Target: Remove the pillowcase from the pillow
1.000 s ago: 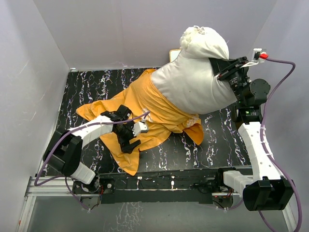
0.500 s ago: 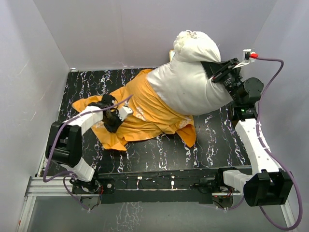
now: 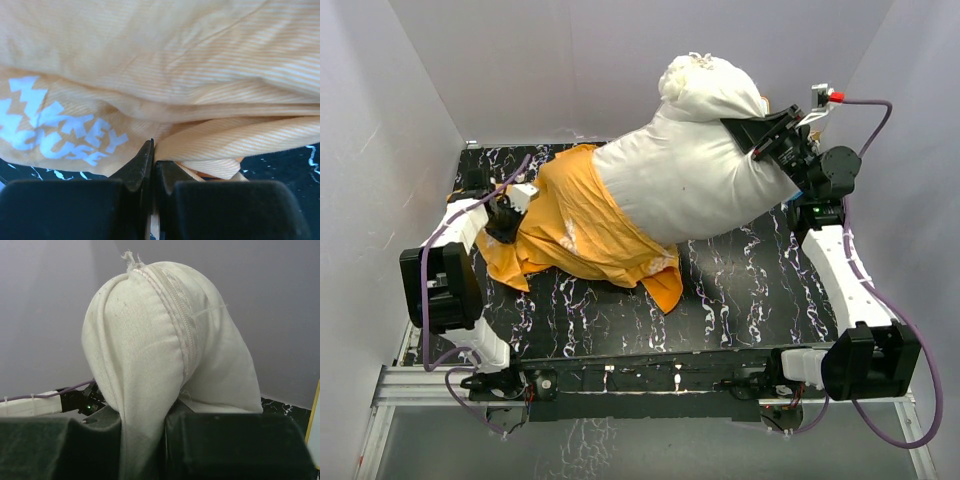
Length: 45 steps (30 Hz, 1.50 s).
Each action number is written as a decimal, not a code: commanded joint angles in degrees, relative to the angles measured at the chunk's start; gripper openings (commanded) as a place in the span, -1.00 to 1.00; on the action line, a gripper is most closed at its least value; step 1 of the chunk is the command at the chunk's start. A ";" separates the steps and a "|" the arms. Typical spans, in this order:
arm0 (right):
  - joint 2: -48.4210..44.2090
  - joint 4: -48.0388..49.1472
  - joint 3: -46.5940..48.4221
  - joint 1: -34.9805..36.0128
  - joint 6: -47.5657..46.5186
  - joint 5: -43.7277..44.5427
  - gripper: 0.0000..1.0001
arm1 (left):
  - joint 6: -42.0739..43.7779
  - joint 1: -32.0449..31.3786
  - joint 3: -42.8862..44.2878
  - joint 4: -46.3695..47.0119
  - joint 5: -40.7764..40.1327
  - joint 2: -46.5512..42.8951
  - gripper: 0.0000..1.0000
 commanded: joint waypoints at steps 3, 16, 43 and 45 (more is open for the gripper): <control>-2.18 10.64 9.56 -5.48 3.83 3.55 -0.84 | 2.42 6.97 1.13 1.31 -3.73 3.00 -1.00; -4.59 7.89 16.16 -12.89 4.49 12.35 -0.84 | 10.63 20.32 -5.11 7.44 -5.36 4.68 -1.00; 1.51 -11.64 40.01 -14.07 3.80 13.64 -0.84 | 17.36 35.99 -10.38 14.26 -1.58 4.71 -1.00; 2.47 -17.89 43.90 -14.08 -0.50 16.20 -0.84 | 16.48 35.98 -9.34 13.24 -0.70 4.63 -1.00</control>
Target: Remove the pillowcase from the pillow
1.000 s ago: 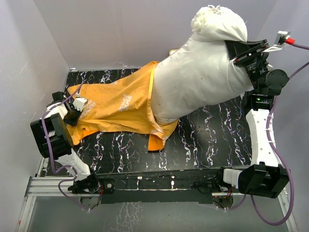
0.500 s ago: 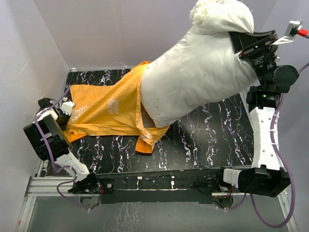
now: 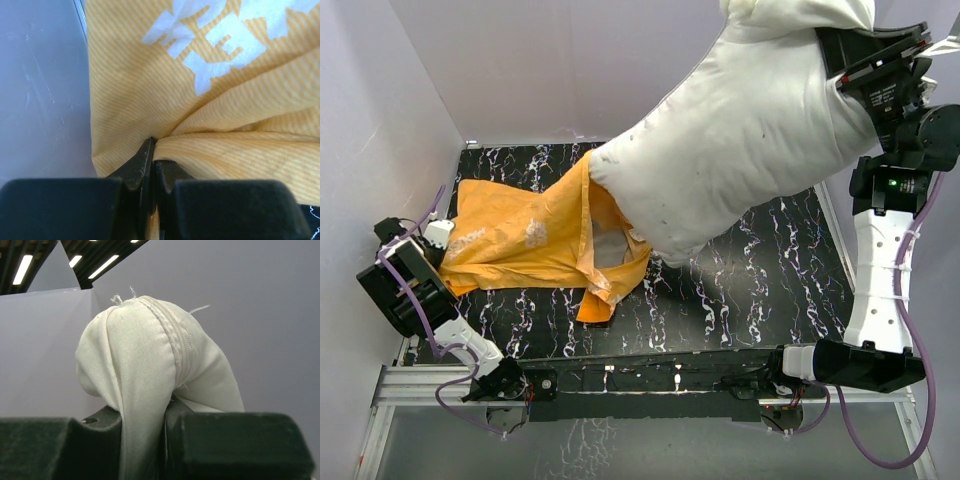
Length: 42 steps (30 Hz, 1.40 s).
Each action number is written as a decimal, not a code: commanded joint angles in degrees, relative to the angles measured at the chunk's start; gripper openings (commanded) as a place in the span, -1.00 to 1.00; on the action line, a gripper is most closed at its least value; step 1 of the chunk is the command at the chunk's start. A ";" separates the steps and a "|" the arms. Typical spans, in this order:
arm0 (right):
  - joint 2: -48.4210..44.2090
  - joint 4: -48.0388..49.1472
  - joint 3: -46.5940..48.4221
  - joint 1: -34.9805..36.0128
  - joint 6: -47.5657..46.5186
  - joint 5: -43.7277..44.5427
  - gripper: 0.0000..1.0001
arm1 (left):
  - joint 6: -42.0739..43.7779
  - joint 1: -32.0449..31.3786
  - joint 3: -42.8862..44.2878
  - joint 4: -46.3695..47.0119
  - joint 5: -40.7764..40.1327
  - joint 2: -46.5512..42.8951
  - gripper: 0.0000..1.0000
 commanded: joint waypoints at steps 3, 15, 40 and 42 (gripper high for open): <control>-0.30 -14.38 12.93 -0.56 -12.67 17.54 -0.84 | -1.49 0.25 1.36 -5.23 4.14 -0.98 -1.00; 1.75 -12.90 11.32 -0.21 -5.29 9.23 -0.84 | -11.94 -15.85 6.36 -13.56 9.51 -7.08 -1.00; -5.14 -7.16 -31.09 17.02 5.89 34.65 -0.84 | -28.13 -28.82 25.22 -12.86 5.42 -10.70 0.94; -6.71 -4.26 -41.91 16.39 6.79 34.94 -0.84 | -29.43 -28.80 24.70 -12.44 6.46 -11.62 0.94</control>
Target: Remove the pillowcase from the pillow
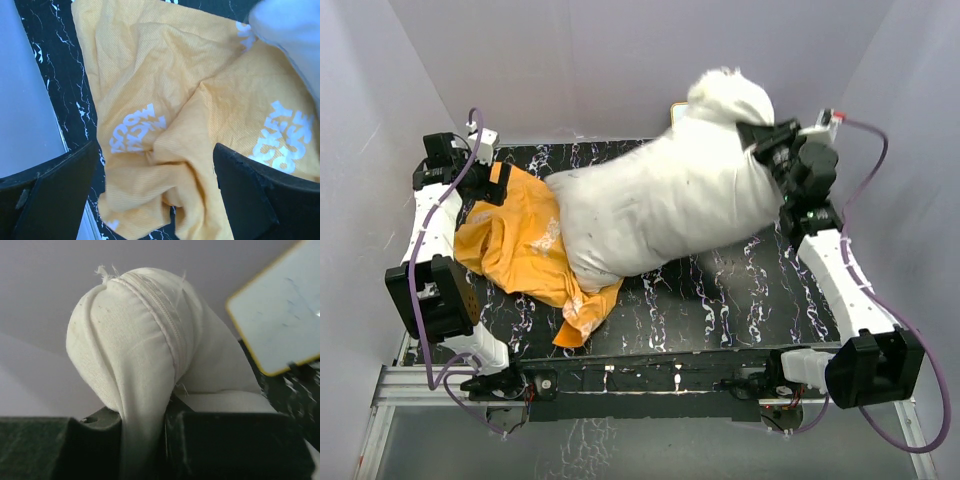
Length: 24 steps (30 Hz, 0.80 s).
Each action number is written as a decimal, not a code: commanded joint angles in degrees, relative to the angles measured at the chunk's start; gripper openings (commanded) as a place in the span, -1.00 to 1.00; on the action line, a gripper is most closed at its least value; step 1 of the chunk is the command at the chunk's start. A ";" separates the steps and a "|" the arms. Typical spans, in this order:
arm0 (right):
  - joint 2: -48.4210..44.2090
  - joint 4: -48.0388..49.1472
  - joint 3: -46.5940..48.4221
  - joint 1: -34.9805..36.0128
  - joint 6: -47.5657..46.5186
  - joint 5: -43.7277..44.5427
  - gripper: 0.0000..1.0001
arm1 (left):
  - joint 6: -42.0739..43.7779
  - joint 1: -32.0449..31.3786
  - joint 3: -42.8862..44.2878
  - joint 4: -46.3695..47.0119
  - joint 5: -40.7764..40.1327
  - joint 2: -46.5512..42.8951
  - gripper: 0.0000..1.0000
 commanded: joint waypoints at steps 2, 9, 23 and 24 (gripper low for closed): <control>-4.64 12.91 -22.60 -2.03 4.52 7.09 -0.84 | -2.44 -0.44 0.40 -0.05 1.38 -5.16 0.94; -2.46 14.87 -31.75 -2.46 0.78 3.51 -0.69 | -4.24 -0.49 1.52 0.49 3.37 -5.10 0.94; -6.13 -3.59 -23.73 -5.79 -19.10 26.43 0.97 | -12.14 0.19 -6.51 12.23 3.87 -9.14 0.94; -8.31 -4.28 -24.42 -6.06 -21.12 33.83 0.96 | -13.62 0.82 -6.84 13.16 4.49 -9.21 0.94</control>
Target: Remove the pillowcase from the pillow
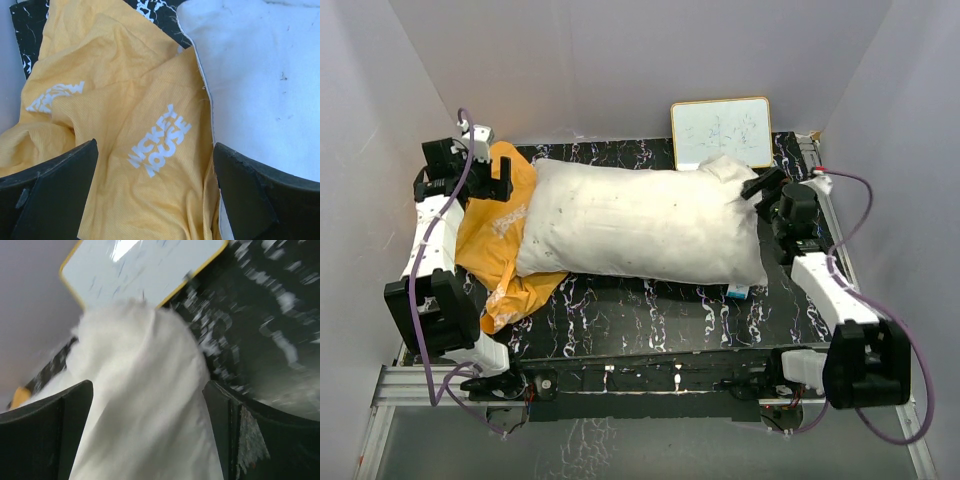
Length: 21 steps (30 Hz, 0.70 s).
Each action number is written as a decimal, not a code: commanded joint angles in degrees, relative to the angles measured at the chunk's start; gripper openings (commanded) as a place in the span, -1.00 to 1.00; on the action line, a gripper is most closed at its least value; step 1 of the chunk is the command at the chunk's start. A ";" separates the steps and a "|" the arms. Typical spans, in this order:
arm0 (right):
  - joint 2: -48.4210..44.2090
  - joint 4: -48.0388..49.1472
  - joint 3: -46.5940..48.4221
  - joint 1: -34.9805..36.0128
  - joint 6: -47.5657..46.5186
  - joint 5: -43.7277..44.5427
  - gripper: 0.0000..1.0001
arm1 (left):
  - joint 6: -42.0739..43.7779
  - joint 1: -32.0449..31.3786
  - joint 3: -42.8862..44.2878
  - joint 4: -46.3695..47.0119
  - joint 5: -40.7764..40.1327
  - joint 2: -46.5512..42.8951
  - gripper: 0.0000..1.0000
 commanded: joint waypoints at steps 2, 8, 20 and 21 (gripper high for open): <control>-12.69 -3.10 0.83 -2.59 -14.75 36.56 0.96 | -8.54 3.00 -1.64 7.57 2.92 -3.87 0.94; -15.54 4.07 -4.55 -4.77 -23.18 43.27 0.96 | -11.16 5.33 -5.19 11.97 4.99 -3.88 0.94; -12.10 19.36 -23.65 -4.79 -21.00 23.40 0.97 | -20.69 5.12 -40.07 39.59 9.29 -8.22 0.94; -11.45 20.68 -25.18 -4.79 -21.78 22.98 0.96 | -21.21 4.95 -42.64 43.09 9.31 -8.28 0.94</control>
